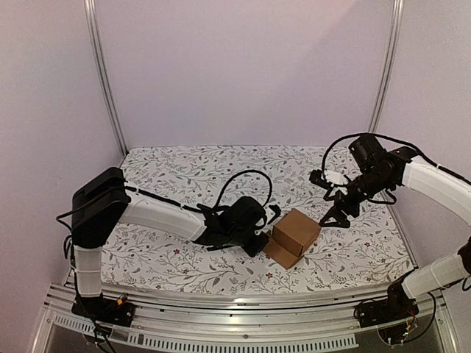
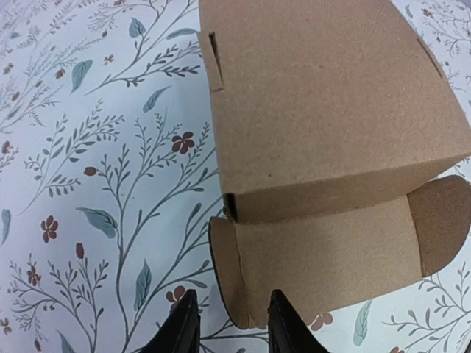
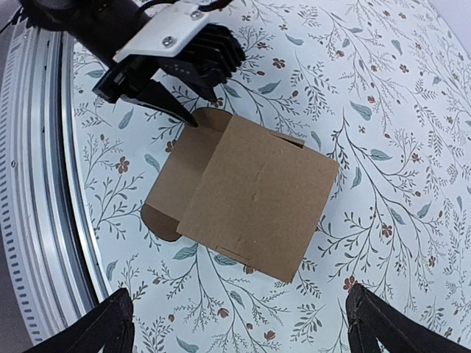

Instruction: Fold the paper box

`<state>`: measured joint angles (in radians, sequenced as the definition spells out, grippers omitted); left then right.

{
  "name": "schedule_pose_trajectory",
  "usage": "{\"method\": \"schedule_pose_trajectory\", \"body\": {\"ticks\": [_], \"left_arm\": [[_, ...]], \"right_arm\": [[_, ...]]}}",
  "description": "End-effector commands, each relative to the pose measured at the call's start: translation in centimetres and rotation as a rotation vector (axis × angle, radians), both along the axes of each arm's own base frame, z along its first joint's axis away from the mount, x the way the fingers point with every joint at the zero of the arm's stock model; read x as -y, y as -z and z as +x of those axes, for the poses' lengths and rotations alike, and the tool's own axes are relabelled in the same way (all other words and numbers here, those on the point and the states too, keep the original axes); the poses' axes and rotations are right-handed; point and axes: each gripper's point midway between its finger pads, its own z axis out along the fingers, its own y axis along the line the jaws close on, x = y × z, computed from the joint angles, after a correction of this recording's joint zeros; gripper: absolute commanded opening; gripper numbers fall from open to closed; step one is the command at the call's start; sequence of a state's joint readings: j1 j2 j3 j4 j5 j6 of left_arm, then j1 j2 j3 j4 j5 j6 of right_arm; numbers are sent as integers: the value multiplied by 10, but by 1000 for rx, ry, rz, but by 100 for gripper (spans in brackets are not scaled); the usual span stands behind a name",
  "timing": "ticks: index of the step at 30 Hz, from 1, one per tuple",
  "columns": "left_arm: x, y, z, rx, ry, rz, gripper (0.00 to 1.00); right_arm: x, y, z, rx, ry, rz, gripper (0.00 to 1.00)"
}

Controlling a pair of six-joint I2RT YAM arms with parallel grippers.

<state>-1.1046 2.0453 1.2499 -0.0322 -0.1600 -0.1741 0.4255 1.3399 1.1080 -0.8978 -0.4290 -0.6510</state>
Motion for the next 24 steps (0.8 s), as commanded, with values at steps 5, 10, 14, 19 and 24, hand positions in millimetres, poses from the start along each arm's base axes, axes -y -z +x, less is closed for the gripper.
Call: {"method": "schedule_pose_trajectory", "body": {"ticks": [5,10,14,19,24], "left_arm": [[5,-8,-3,-39,-30,-138,28],[8,-10,-1,-36,-35,-161,22],[11,-10,-1,-35,-30,-166,14],[11,-5,0,-36,-25,-144,10],[9,-1,0,-32,-26,-133,9]], "right_arm": [[-5,43,-41,199,-422,-152,99],[-18,67,-32,367,-507,-239,99],[-31,78,-30,431,-546,-264,99],[-43,86,-28,515,-553,-290,98],[-46,95,-28,526,-554,-309,97]]}}
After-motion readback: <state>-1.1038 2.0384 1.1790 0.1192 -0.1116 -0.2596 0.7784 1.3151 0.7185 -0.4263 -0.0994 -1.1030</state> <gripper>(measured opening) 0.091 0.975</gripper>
